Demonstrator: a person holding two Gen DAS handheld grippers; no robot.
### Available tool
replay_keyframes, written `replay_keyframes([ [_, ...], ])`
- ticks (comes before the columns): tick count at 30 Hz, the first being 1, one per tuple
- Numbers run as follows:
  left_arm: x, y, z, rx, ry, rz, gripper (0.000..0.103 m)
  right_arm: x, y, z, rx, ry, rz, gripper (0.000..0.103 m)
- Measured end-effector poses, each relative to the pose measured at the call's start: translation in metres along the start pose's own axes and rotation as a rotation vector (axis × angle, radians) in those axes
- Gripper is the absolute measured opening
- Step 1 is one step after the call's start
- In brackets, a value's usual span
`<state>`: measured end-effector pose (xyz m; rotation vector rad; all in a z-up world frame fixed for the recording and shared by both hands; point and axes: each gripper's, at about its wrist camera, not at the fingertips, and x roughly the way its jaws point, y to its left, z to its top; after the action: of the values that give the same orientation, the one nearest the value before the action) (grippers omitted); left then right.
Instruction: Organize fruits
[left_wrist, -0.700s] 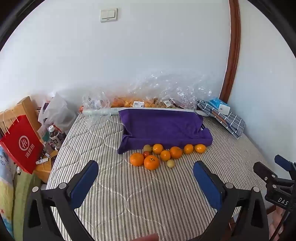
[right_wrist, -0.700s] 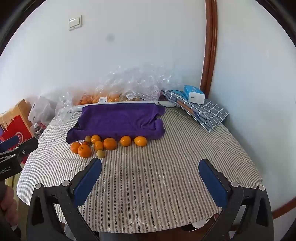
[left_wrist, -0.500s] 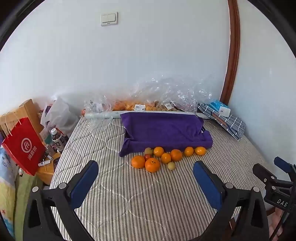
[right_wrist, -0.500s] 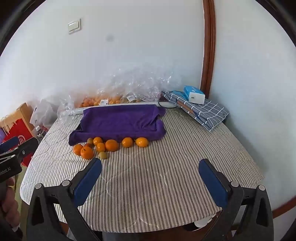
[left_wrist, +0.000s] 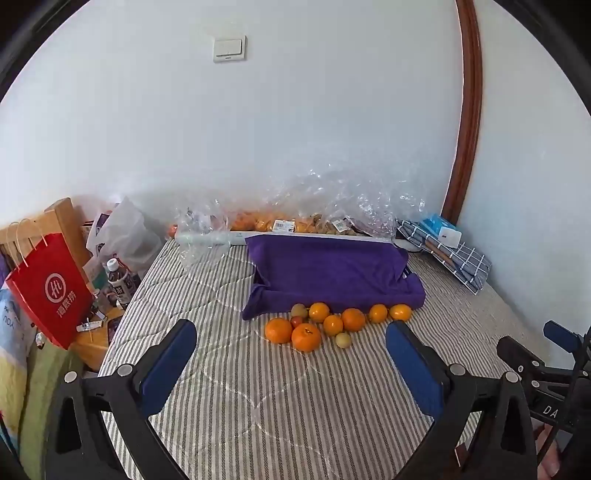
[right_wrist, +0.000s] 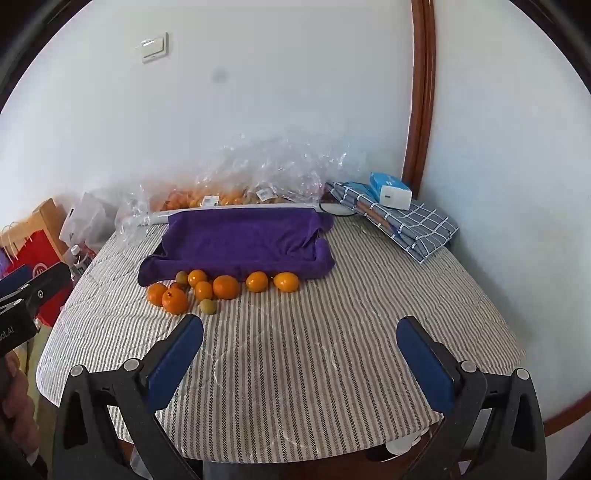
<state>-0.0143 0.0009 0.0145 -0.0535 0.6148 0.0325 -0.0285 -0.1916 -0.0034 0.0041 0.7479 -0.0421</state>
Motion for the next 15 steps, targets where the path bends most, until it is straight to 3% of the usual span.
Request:
replay_keyframes([
  [15,-0.0045,-0.009,-0.0076,0.045,-0.001,-0.038,0.103,0.0017,-0.0004,-0.0018,-0.001,-0.005,-0.008,0.103],
])
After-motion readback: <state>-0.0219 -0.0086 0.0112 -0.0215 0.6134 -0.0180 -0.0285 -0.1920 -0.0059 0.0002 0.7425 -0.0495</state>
